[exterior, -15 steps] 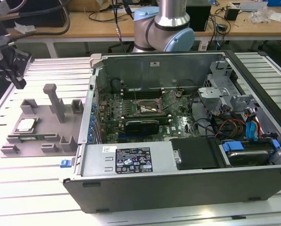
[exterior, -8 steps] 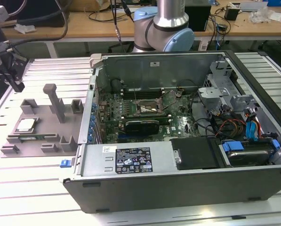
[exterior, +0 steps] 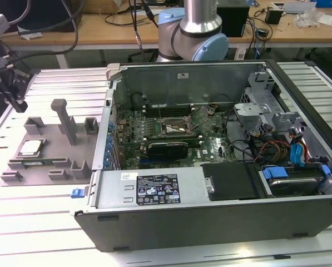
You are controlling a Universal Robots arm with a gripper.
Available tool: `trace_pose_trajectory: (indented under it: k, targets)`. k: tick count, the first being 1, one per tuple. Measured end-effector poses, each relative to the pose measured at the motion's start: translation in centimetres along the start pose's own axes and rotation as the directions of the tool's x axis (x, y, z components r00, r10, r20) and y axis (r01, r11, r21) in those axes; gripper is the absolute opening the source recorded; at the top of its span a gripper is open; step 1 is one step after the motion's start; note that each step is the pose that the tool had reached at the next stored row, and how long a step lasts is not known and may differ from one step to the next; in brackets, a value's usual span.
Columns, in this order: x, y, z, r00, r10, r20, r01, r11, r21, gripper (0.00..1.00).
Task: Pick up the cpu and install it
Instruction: 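Reach for the cpu, then pick up the cpu and move it towards the insertion slot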
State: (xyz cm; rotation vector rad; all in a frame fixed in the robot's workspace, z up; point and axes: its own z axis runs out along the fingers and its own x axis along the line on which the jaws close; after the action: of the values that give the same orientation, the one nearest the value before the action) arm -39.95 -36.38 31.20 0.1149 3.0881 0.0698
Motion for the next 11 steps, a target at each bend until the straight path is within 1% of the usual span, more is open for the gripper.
trace_pose_trajectory:
  k: [2,11]
  targets:
    - [0.16,-0.02,0.14,1.0,0.0,0.0001,0.0,1.0,-0.0001,0.11]
    - [0.23,-0.03,0.21,1.0,0.0,-0.0001,0.0,1.0,0.0,0.11]
